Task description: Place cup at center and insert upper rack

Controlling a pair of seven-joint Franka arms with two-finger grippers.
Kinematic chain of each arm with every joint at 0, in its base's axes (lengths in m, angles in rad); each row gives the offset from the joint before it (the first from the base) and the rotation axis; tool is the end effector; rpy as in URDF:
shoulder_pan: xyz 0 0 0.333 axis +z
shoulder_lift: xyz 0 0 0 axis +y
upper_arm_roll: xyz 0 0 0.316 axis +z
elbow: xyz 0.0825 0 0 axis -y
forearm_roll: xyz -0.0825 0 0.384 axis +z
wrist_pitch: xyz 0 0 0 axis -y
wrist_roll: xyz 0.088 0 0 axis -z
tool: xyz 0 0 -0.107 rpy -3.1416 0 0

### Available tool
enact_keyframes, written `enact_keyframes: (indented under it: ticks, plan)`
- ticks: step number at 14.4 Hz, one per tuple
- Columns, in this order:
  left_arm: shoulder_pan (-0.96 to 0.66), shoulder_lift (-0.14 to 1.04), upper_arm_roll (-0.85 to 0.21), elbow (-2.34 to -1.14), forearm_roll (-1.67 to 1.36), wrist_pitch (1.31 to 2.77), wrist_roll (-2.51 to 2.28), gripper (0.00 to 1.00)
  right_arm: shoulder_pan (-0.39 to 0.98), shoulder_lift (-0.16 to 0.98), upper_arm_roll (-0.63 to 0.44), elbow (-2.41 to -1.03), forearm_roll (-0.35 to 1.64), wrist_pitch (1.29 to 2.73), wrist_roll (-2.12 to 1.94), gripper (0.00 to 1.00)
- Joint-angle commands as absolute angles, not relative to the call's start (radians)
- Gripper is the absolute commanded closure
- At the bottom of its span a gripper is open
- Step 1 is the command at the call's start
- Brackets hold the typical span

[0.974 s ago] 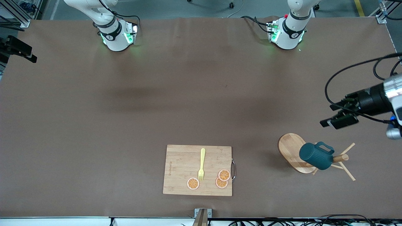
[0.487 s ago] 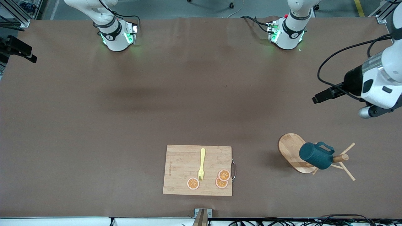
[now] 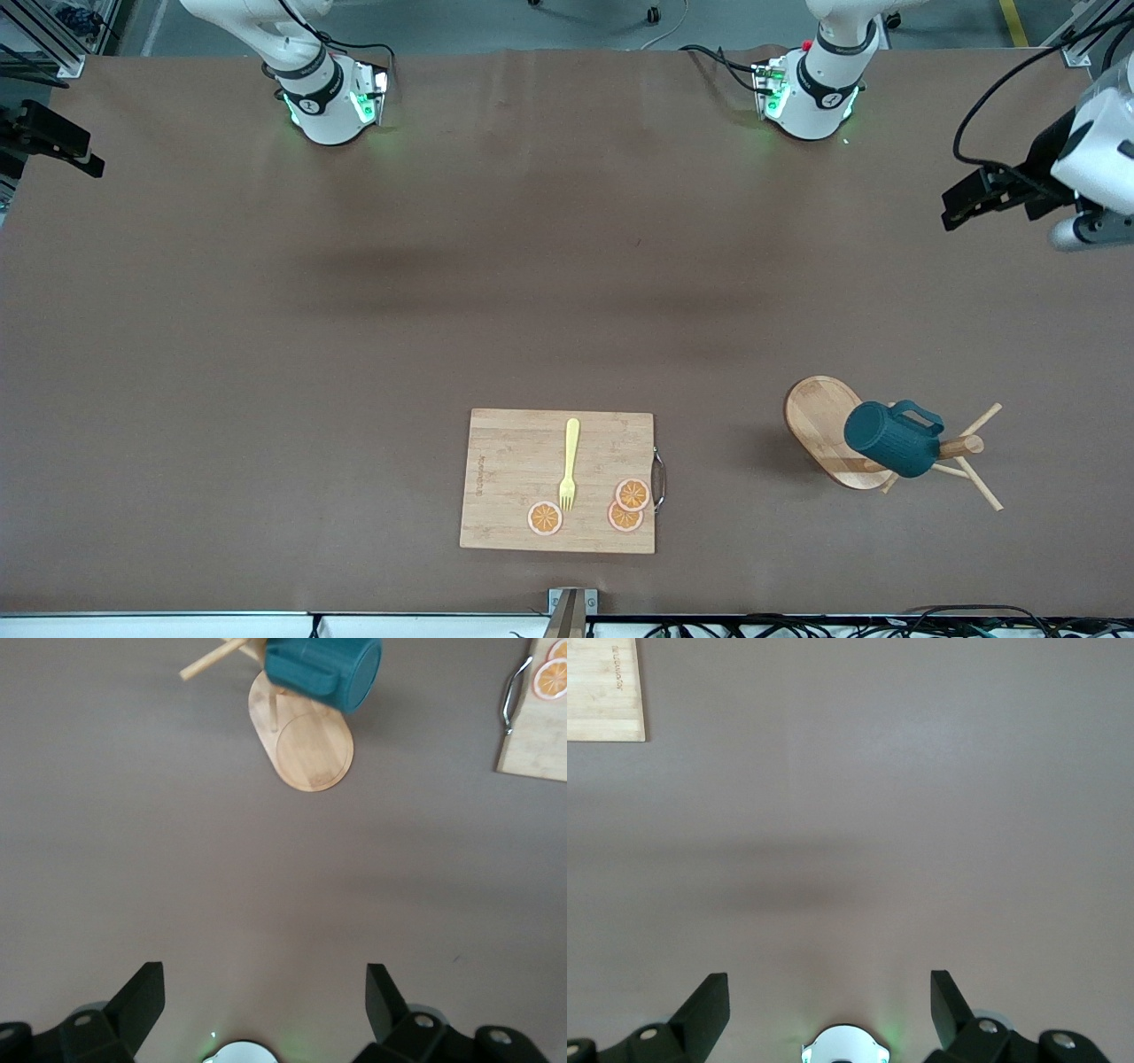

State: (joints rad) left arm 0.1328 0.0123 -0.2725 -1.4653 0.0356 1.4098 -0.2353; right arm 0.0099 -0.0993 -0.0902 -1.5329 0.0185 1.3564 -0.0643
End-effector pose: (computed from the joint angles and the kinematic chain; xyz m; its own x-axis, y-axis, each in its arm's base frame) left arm 0.5369 -0.0701 0.6534 0.9932 0.1010 -0.0579 0.0984 -0.9940 -0.0469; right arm 0.4978 -0.0406 0.6762 0.9971 -0.0107 -0.0755 -0.0132 -0.9994 -0.0322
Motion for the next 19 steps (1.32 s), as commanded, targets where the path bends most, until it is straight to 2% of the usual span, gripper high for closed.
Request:
enact_keyframes:
  ticks: [1,8,10,14,19]
  plan:
    - [0.022,-0.125,-0.128,-1.622,-0.037,1.427,-0.212,0.0,0.0,-0.126,-0.083,-1.559,0.028,1.367,-0.051,0.0]
    - [0.003,-0.287,-0.126,-1.807,-0.04,1.517,-0.183,0.0,-0.002,-0.126,-0.083,-1.559,0.028,1.367,-0.051,0.0]
    - [0.006,-0.278,-0.117,-1.801,-0.031,1.535,-0.094,0.0,0.0,-0.127,-0.083,-1.559,0.026,1.367,-0.051,0.0]
    - [0.015,-0.206,-0.118,-1.706,-0.029,1.516,-0.084,0.0,0.0,-0.127,-0.083,-1.559,0.026,1.367,-0.051,0.0]
    - [0.014,-0.201,-0.118,-1.684,0.003,1.511,-0.092,0.0,0.0,-0.127,-0.083,-1.559,0.025,1.368,-0.052,0.0]
